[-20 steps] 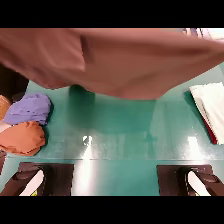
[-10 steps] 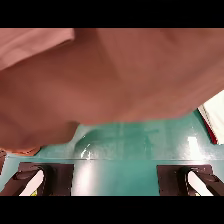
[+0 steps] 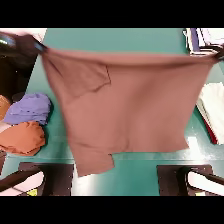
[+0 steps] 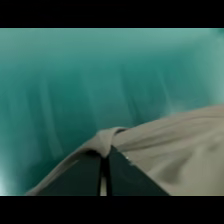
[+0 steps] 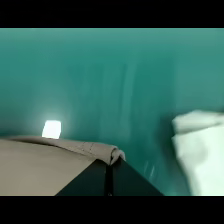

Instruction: Fold the shirts.

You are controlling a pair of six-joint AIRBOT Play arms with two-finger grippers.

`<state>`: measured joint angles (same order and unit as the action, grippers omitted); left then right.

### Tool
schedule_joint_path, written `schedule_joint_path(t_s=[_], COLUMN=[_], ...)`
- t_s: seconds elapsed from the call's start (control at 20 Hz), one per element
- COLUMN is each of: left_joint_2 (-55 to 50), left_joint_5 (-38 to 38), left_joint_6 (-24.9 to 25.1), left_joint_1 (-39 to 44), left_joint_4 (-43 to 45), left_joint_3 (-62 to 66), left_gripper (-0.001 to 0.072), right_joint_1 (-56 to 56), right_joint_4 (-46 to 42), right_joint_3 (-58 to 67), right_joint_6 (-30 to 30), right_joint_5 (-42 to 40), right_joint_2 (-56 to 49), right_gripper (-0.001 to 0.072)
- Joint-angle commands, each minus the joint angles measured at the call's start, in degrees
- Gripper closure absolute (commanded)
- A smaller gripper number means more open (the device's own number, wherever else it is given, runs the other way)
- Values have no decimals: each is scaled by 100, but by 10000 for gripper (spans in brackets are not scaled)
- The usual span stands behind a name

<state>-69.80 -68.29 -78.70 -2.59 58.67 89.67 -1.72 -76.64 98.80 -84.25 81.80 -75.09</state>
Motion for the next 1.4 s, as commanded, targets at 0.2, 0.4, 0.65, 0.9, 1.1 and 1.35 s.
schedule_joint_path(t_s=[0.2,0.4,0.65,0.9,1.1,1.35], left_joint_2=[-2282,-2367,-2345,-2345,-2345,-1714], left_joint_5=[1692,1871,63,-70,-96,-496], left_joint_6=[-50,114,85,-57,-293,-448], left_joint_1=[39,42,85,365,468,468], left_joint_4=[210,221,374,719,791,1410], left_joint_3=[-380,9,352,-595,-1178,-1180], left_gripper=[678,678,680,680,676,278], right_joint_1=[105,81,83,83,83,-63], right_joint_4=[61,55,-17,-138,-92,-98], right_joint_3=[254,1143,704,-1224,-2111,-2190], right_joint_6=[22,35,229,225,212,162], right_joint_5=[-389,-367,61,-691,-1062,-728], right_joint_2=[-2398,-2855,-2568,-1814,-1445,-824], right_gripper=[696,695,696,695,681,198])
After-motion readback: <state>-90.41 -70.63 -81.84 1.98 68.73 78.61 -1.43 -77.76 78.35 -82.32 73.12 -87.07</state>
